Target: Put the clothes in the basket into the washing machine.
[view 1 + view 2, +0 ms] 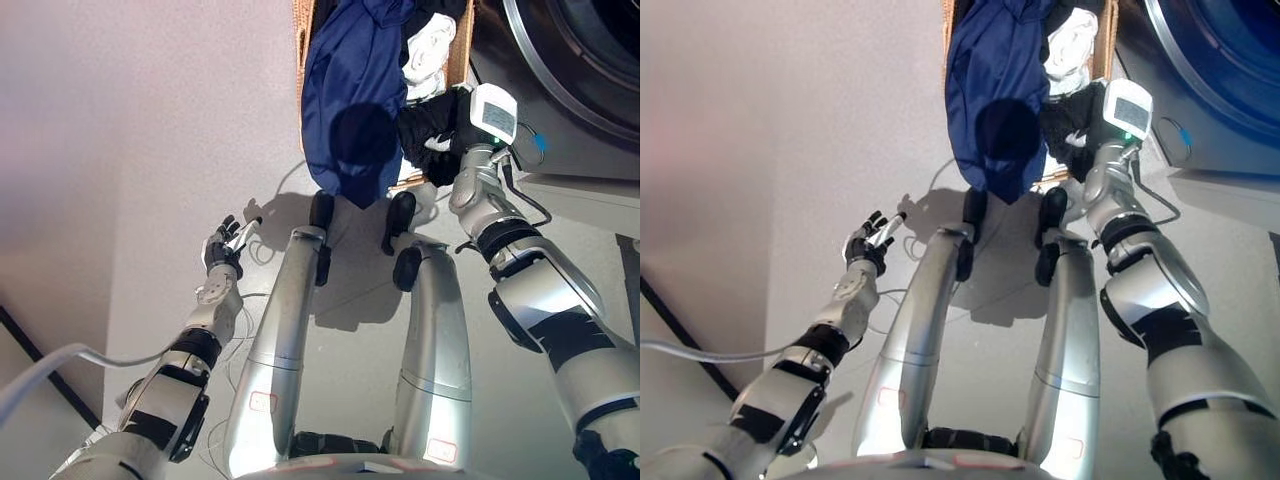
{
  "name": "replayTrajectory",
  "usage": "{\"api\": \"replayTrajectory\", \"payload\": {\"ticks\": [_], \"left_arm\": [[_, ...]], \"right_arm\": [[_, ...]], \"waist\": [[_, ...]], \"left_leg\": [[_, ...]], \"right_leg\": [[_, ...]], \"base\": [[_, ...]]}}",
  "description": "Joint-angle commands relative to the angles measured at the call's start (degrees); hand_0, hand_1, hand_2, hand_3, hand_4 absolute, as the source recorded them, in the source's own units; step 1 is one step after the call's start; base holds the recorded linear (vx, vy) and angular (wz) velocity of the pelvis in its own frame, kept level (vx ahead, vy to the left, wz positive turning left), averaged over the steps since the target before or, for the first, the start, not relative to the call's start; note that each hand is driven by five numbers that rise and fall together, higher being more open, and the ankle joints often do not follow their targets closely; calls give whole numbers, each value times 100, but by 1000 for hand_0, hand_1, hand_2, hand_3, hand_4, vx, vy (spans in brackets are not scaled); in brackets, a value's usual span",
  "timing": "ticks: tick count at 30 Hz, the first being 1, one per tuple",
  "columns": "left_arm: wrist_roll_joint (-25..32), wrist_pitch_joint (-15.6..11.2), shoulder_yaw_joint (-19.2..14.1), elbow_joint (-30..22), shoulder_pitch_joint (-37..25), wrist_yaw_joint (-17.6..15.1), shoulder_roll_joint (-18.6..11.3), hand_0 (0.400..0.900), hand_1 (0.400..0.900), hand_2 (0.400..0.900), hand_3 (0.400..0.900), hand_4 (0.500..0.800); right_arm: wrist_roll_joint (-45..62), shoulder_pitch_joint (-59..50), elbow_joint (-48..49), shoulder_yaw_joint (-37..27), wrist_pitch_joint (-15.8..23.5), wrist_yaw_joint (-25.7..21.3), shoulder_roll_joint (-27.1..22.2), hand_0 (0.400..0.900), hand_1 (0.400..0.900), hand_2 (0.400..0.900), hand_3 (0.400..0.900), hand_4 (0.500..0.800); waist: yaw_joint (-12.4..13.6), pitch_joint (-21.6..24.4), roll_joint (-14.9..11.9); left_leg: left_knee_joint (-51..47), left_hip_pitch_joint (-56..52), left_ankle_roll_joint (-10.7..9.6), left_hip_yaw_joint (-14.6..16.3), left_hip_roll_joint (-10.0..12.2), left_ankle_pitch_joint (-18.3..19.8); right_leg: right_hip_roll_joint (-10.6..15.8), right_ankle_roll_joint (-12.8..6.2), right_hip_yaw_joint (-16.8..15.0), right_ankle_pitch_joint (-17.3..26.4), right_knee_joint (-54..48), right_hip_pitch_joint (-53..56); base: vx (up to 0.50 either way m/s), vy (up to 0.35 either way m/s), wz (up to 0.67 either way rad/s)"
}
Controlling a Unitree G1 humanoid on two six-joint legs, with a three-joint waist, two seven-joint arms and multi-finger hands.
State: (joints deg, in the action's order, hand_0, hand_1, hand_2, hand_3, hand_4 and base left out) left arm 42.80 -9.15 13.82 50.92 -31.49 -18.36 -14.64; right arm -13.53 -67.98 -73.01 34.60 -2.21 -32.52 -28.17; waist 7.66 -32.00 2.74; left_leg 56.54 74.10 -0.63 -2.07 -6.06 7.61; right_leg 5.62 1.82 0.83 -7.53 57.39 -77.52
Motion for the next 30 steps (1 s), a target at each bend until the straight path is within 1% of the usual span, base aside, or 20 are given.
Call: {"api": "replayTrajectory", "payload": {"ticks": [1,2,3,5,6,8,9,10,13,14,18,21,24,27,28,29,30], "left_arm": [[-20,-306,20,10,422,-221,-85,900,900,900,900,800],[-28,-331,16,-29,429,-247,-100,900,900,900,900,800],[-84,-392,42,-285,473,-328,-109,900,900,900,900,800],[-90,-397,39,-330,541,-340,-101,900,900,900,900,800],[-86,-405,-8,-347,600,-376,-97,900,900,900,900,800],[-97,-397,-34,-331,614,-388,-85,900,900,900,900,800],[-79,-433,-90,-441,628,-467,-95,900,900,900,900,800],[-101,-428,-120,-546,676,-481,-92,900,900,900,900,800],[-83,-409,-184,-561,778,-480,-94,900,900,900,900,800],[-53,-390,-262,-537,832,-496,-92,900,900,900,900,800],[38,-327,-420,-454,924,-510,-102,900,900,900,900,800],[78,-298,-469,-375,986,-492,-120,900,900,900,900,800],[65,-275,-473,-346,1018,-470,-159,900,900,900,900,800],[20,-273,-407,-350,1056,-416,-216,900,900,900,900,800],[1,-284,-326,-374,1069,-371,-261,900,900,900,900,800],[1,-284,-330,-374,1066,-372,-255,900,900,900,900,800],[-36,-341,-208,-587,1094,-360,-313,900,900,900,900,800]], "right_arm": [[-30,527,33,46,-36,-232,-93,400,400,400,400,500],[-27,507,106,35,-41,-277,-102,400,400,400,400,500],[-42,475,209,6,-62,-381,-135,400,400,400,400,500],[-47,439,289,-30,-57,-444,-161,400,400,400,400,500],[-42,352,506,-51,-56,-522,-243,400,400,400,400,500],[-24,318,659,-93,-48,-571,-256,400,400,400,400,500],[33,237,917,-136,-38,-655,-340,400,400,400,400,500],[57,231,1090,-167,-17,-667,-405,400,400,400,400,500],[153,173,1372,-258,12,-653,-514,400,400,400,400,500],[234,132,1638,-319,51,-648,-601,400,400,400,400,500],[452,44,2099,-525,112,-623,-755,400,400,400,400,500],[492,-97,2122,-569,108,-627,-849,400,400,400,400,500],[413,-305,1988,-438,80,-637,-991,400,400,400,400,500],[248,-677,1589,-149,11,-662,-1282,400,400,400,400,500],[87,-917,1165,118,-63,-684,-1507,400,400,400,400,500],[91,-933,1150,132,-55,-685,-1505,400,400,400,400,500],[-148,-1118,743,445,-151,-712,-1740,400,400,400,400,500]], "waist": [[-173,571,356],[-180,591,345],[-186,628,333],[-182,650,320],[-198,686,279],[-215,702,251],[-245,748,211],[-256,762,197],[-287,783,157],[-314,813,110],[-372,859,27],[-380,880,-14],[-370,890,-20],[-323,909,-10],[-267,926,-11],[-272,920,-3],[-199,947,17]], "left_leg": [[-429,-264,187,120,-194,287],[-447,-275,184,118,-186,283],[-485,-298,179,123,-185,273],[-519,-326,175,123,-182,262],[-581,-380,170,122,-164,253],[-627,-434,163,123,-153,243],[-709,-501,160,105,-147,223],[-771,-549,155,102,-135,206],[-900,-695,144,69,-119,189],[-984,-789,136,63,-93,189],[-1128,-963,129,29,-60,198],[-1177,-1062,135,26,-55,219],[-1213,-1119,134,22,-68,234],[-1254,-1175,128,5,-73,241],[-1260,-1186,121,-14,-84,239],[-1258,-1187,121,-17,-84,240],[-1262,-1195,111,-29,-99,246]], "right_leg": [[50,-391,-2,-611,151,198],[53,-391,4,-605,137,209],[57,-397,-6,-586,110,220],[45,-397,-17,-569,82,242],[28,-401,-28,-548,24,287],[20,-400,-30,-532,-23,337],[23,-404,-25,-508,-108,413],[30,-403,-18,-502,-152,462],[30,-400,-21,-498,-262,617],[12,-397,-24,-494,-352,713],[5,-385,-6,-513,-513,932],[-3,-377,-11,-539,-575,1044],[11,-383,-8,-562,-586,1092],[56,-400,-2,-591,-611,1147],[82,-411,13,-600,-603,1155],[82,-411,16,-600,-603,1159],[118,-419,38,-626,-574,1157]], "base": [[0,7,-3],[-5,13,-4],[-7,13,-4],[-3,3,-3],[-6,3,-6],[-3,7,-8],[-1,7,-7],[3,1,-4],[4,-2,-2],[14,-7,-6],[25,-6,-5],[47,-5,-5],[38,-3,0],[56,-21,8],[49,-32,10],[76,-48,15],[58,-38,13]]}}
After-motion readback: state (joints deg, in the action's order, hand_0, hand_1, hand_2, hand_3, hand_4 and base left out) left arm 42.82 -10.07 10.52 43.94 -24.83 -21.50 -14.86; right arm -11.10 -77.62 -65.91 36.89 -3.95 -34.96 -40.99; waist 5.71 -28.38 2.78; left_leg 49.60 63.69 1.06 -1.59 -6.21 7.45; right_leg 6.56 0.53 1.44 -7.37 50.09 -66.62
